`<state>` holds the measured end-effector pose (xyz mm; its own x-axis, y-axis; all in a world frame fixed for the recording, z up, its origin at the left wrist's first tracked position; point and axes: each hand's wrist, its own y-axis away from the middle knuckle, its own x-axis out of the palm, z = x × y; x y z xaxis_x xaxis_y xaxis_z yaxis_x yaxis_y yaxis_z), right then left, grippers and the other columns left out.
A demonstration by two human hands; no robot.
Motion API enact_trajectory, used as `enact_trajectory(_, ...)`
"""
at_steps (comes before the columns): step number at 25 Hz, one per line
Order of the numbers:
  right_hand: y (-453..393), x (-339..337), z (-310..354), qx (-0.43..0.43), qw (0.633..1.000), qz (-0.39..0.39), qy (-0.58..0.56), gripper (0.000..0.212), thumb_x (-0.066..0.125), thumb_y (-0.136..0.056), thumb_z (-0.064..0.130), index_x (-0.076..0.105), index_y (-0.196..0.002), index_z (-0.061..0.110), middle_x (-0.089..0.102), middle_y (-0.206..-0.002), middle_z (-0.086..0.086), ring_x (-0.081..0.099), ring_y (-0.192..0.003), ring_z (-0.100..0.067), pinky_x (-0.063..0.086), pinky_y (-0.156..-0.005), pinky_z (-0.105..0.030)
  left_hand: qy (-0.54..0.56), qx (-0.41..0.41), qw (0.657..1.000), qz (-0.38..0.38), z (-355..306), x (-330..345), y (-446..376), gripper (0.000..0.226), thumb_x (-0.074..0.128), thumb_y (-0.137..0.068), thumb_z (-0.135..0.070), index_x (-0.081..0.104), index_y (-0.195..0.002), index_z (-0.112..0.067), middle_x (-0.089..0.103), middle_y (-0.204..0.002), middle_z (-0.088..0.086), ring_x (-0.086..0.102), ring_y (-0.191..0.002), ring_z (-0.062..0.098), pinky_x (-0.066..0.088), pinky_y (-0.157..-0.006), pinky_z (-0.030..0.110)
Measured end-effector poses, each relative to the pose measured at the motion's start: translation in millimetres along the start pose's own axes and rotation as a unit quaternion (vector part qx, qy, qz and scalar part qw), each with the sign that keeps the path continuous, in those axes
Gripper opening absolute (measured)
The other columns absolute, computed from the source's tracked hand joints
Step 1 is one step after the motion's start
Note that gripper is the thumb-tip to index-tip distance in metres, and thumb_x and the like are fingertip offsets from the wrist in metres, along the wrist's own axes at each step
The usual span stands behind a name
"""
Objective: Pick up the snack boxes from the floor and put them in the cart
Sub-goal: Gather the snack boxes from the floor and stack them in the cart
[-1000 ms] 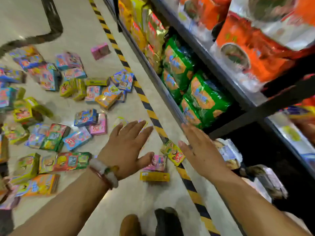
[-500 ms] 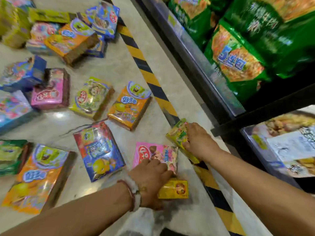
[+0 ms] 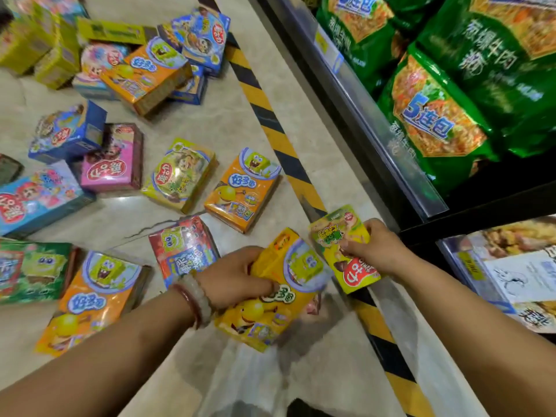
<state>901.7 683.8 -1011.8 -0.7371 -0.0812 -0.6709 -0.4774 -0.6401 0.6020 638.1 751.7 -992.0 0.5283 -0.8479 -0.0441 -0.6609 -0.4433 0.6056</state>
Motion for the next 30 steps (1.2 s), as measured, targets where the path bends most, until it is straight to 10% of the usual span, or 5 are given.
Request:
enact_trajectory(5, 101, -40, 66, 0.007, 0.966, 0.079, -0.246, 0.02, 0.07, -0.083, 0.005, 0.059, -0.092, 0.02, 0.069, -0.092, -0.006, 0.067, -0.079, -0.021, 0.055, -0.08, -0.042, 0.228, -0.049, 0.964, -0.128, -73, -32, 83, 0.047, 0.072, -0.056, -0.023, 0.066, -0.101, -0.01, 0.072, -0.098, 0.015, 0.068, -0.087, 0.035, 0.056, -0.08, 0.045)
enact_trajectory(12, 286, -192, 208, 0.013, 0.888, 0.091, -0.45, 0.013, 0.062, -0.087, 0.004, 0.062, -0.101, 0.006, 0.073, -0.077, -0.002, 0.069, -0.061, -0.013, 0.054, -0.05, -0.023, 0.325, -0.009, 0.919, -0.221, -261, -53, 262, 0.046, 0.064, -0.062, -0.013, 0.058, -0.107, -0.006, 0.074, -0.081, 0.008, 0.07, -0.064, 0.022, 0.057, -0.054, 0.031)
enact_trajectory(19, 465, -342, 312, -0.014, 0.861, 0.118, -0.494, 0.026, 0.067, -0.078, 0.014, 0.064, -0.103, 0.008, 0.073, -0.089, -0.011, 0.069, -0.073, -0.024, 0.055, -0.082, -0.046, 0.368, 0.056, 0.892, -0.256, -436, -60, 450, 0.041, 0.064, -0.066, -0.007, 0.059, -0.106, 0.0, 0.072, -0.09, 0.015, 0.071, -0.074, 0.026, 0.059, -0.069, 0.043)
enact_trajectory(22, 532, -379, 344, -0.059, 0.85, 0.127, -0.508, 0.013, 0.062, -0.085, 0.011, 0.065, -0.098, 0.01, 0.074, -0.082, -0.008, 0.07, -0.065, -0.02, 0.058, -0.069, -0.038, 0.366, 0.082, 0.893, -0.25, -477, -57, 516, 0.008, 0.056, -0.085, 0.0, 0.061, -0.091, -0.004, 0.072, -0.08, 0.012, 0.07, -0.063, 0.021, 0.058, -0.061, 0.039)
enact_trajectory(30, 665, -355, 370, -0.119, 0.827, 0.044, -0.547, 0.03, 0.061, -0.087, 0.011, 0.06, -0.117, 0.003, 0.072, -0.1, -0.016, 0.07, -0.069, -0.021, 0.058, -0.068, -0.035, 0.285, 0.109, 0.933, -0.192, -494, -77, 631, 0.015, 0.05, -0.091, -0.005, 0.061, -0.098, 0.002, 0.071, -0.089, 0.016, 0.069, -0.067, 0.024, 0.058, -0.067, 0.036)
